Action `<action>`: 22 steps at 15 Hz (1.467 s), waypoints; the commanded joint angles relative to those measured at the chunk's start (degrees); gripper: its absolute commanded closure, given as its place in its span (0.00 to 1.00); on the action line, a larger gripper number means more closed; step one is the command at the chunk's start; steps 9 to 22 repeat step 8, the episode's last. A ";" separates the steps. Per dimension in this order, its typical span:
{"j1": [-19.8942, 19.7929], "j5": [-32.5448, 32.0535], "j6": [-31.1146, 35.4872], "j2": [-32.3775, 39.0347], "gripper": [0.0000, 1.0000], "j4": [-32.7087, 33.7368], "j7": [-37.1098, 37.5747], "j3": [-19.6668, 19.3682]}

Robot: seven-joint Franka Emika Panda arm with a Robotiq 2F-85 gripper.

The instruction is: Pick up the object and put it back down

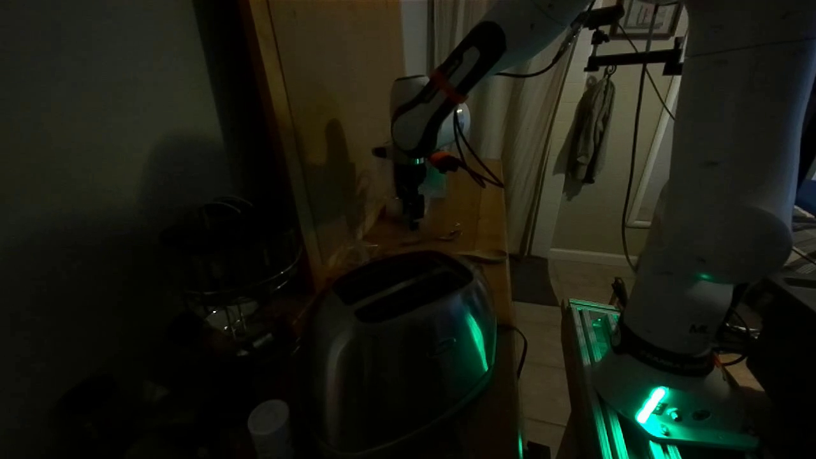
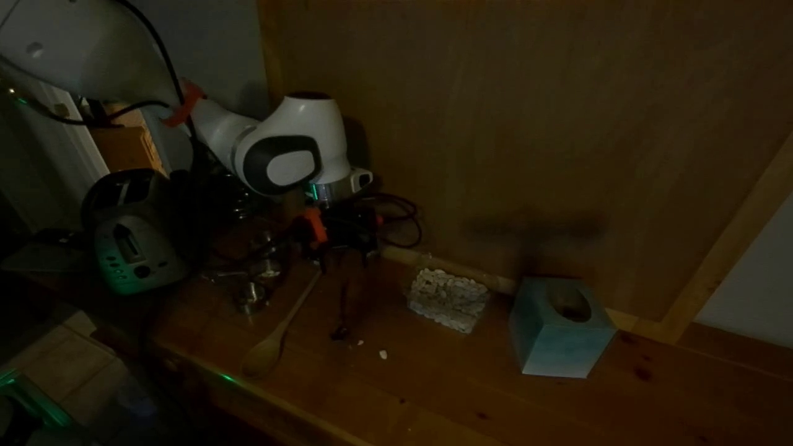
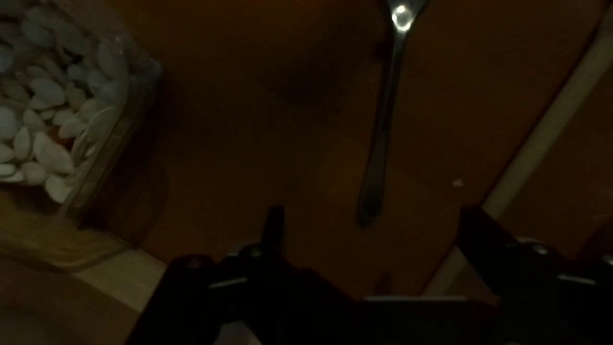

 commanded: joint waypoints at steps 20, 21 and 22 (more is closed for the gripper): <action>1.68 -1.93 -4.47 -7.41 0.00 0.25 -0.98 0.01; 1.68 -1.93 -4.47 -7.41 0.00 0.25 -0.98 0.01; 1.68 -1.93 -4.47 -7.41 0.00 0.25 -0.98 0.01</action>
